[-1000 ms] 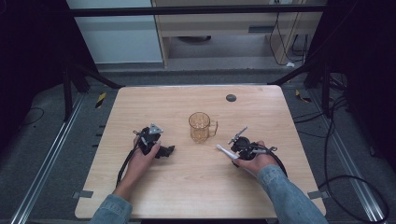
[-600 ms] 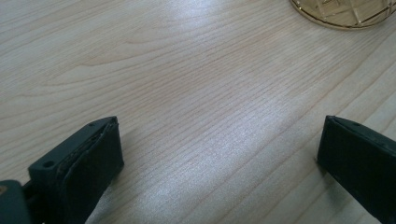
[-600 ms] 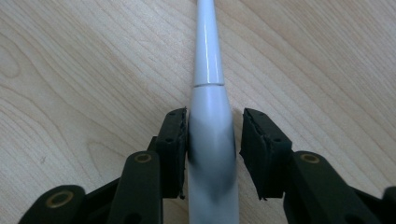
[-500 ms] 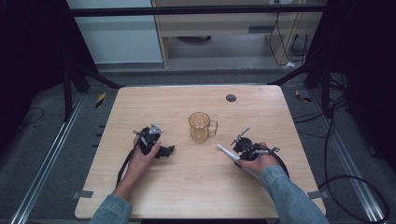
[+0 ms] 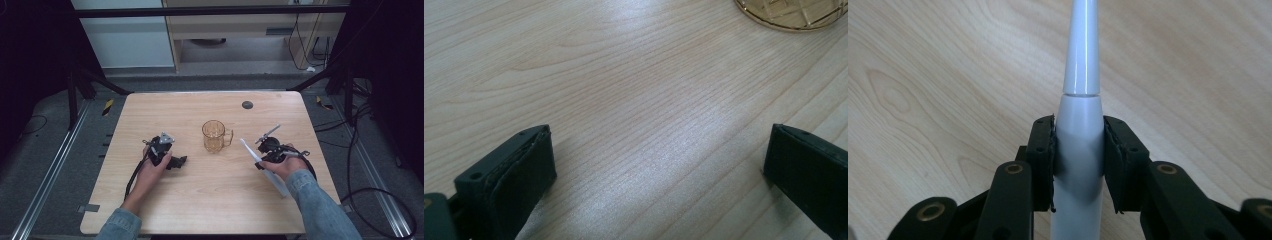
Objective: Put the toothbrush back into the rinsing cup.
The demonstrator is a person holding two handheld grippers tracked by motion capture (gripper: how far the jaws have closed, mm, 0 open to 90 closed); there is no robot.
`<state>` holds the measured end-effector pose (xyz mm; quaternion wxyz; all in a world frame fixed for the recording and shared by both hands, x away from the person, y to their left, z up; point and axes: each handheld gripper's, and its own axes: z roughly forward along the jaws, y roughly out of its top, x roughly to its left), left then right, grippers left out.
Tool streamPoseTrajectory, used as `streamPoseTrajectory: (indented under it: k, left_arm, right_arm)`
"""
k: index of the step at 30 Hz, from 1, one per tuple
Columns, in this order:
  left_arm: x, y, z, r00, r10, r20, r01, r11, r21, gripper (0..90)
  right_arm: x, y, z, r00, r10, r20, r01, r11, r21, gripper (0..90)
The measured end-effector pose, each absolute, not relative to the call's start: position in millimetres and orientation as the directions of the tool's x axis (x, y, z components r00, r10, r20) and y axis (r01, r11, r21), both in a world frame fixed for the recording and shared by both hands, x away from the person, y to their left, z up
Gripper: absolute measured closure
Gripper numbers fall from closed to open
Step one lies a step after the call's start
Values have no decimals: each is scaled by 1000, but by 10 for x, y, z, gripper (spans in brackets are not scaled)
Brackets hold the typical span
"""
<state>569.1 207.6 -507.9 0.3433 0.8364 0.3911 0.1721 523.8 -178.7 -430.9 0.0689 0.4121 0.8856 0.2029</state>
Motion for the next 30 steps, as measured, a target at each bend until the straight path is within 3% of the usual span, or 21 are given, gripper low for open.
streamPoseTrajectory:
  k: [14, 30]
  left_arm:
    - [5691, 2076, -5079, 635, 772, 20, 535, -459, 709, 0]
    - [5690, 2075, -5079, 634, 773, 21, 536, -459, 709, 0]
  right_arm:
    - [5329, -2069, -3836, -585, 809, 50, 694, 468, 547, 675]
    - [5534, -2086, -3611, -545, 837, 43, 666, 401, 630, 675]
